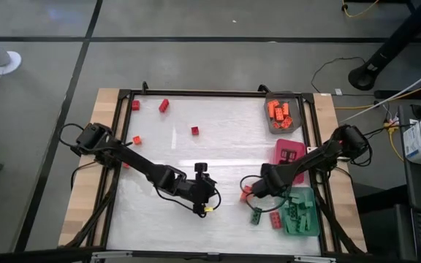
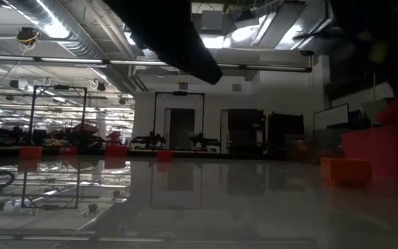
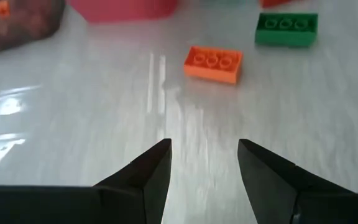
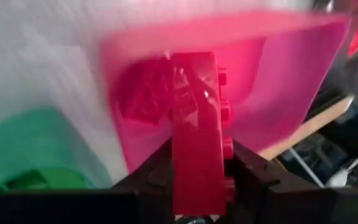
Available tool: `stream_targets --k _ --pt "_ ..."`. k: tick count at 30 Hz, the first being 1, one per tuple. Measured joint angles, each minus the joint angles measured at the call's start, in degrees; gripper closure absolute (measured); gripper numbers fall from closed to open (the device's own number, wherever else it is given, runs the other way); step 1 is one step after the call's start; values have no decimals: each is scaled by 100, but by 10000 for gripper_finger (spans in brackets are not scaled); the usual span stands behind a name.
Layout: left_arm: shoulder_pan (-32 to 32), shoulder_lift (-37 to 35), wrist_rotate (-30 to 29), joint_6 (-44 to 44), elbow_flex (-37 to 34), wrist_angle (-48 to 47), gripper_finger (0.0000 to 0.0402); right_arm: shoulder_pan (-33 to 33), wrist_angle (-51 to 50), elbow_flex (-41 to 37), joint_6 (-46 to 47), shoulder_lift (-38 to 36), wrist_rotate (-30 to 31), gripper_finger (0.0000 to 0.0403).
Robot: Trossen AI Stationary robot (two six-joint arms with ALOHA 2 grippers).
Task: Sort blocks
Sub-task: Put the green game piece into the blue bin
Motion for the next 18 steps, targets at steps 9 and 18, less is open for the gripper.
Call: stream_targets --k 9,18 --pt "7 2 0 -36 0 -137 229 4 -56 -1181 320 -222 -193 296" --pt "65 -211 -1 -324 -2 -755 229 4 191 -1407 315 -222 -329 263"
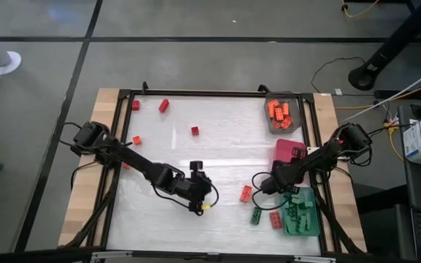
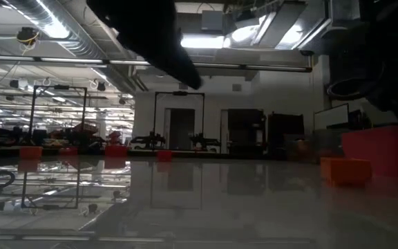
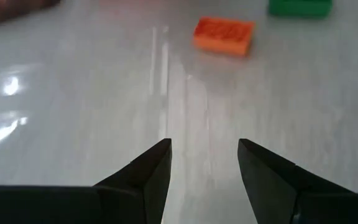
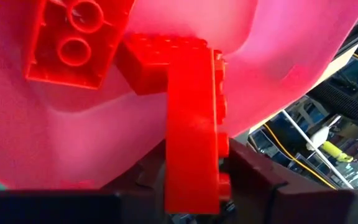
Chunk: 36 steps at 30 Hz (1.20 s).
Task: Sort blocks
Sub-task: Put the green game piece into the blue bin, then put the orange game piece into the black bin
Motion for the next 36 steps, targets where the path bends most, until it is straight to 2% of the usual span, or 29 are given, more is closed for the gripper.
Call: stream_targets --k 4,8,13,16,20,24,30,36 --pt "169 -471 -44 -513 4 -1005 229 0 -11 6 5 4 -26 216" --pt "410 -953 -47 -1129 4 -2742 229 0 -43 11 24 4 -34 180" --pt "937 -1436 -45 -1973 -4 -4997 229 0 -49 11 163 4 -37 163" --pt "1375 -1762 -24 -2319 -211 -5715 229 0 -51 11 169 4 -37 162" --pt "2044 -2220 246 -2358 -839 -5770 229 0 -87 11 175 4 -39 162" --pt "2718 -2458 251 -2142 -1577 -5735 229 0 -238 11 175 6 -96 162" --pt "3639 -2475 323 -1544 -2587 -4826 229 0 -359 13 190 4 -131 162" --pt "4314 -2475 856 -1055 -2994 -4461 229 0 -357 13 195 4 -187 162"
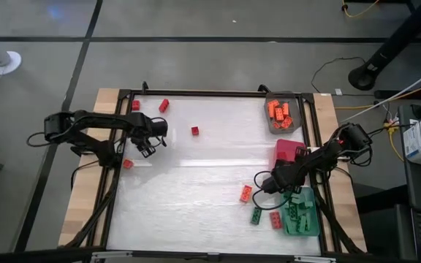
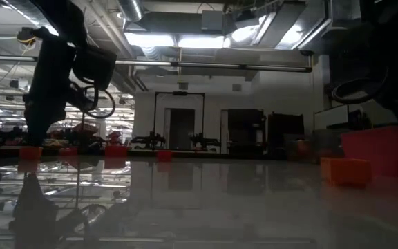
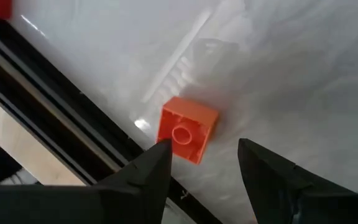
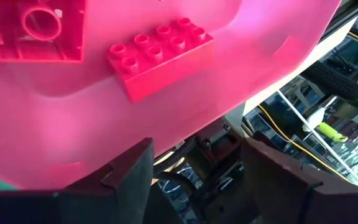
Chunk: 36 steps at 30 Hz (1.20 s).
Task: Sort blocks
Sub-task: Put the orange game piece into the black bin
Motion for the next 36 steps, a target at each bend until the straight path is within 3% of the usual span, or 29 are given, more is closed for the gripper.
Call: stream_targets --k 17,21,36 --pt "969 0 31 33 0 483 229 0 2 0 -2 -2 -1 162" --pt "1159 2 280 173 0 519 229 2 2 0 -2 -4 -1 162" --pt "1217 7 542 316 0 164 229 2 4 0 -11 -7 0 162"
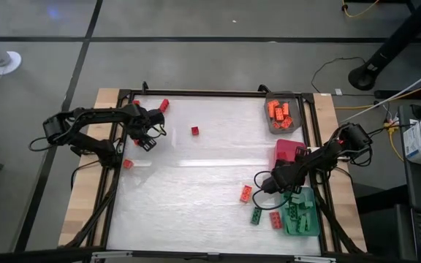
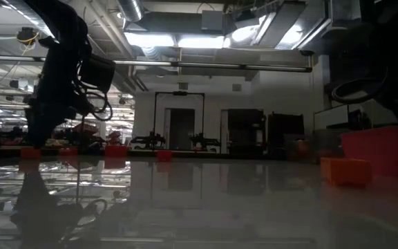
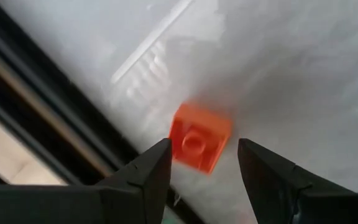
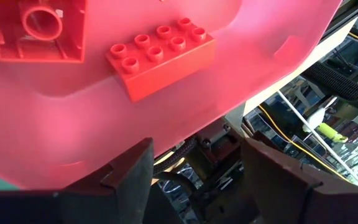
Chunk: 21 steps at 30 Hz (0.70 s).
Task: Sort blocks
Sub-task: Put the orange game piece into the black bin
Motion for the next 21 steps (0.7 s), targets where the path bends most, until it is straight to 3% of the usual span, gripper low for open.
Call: stream_targets --k 21 --pt "210 116 75 151 0 -35 229 0 3 1 -35 0 0 162"
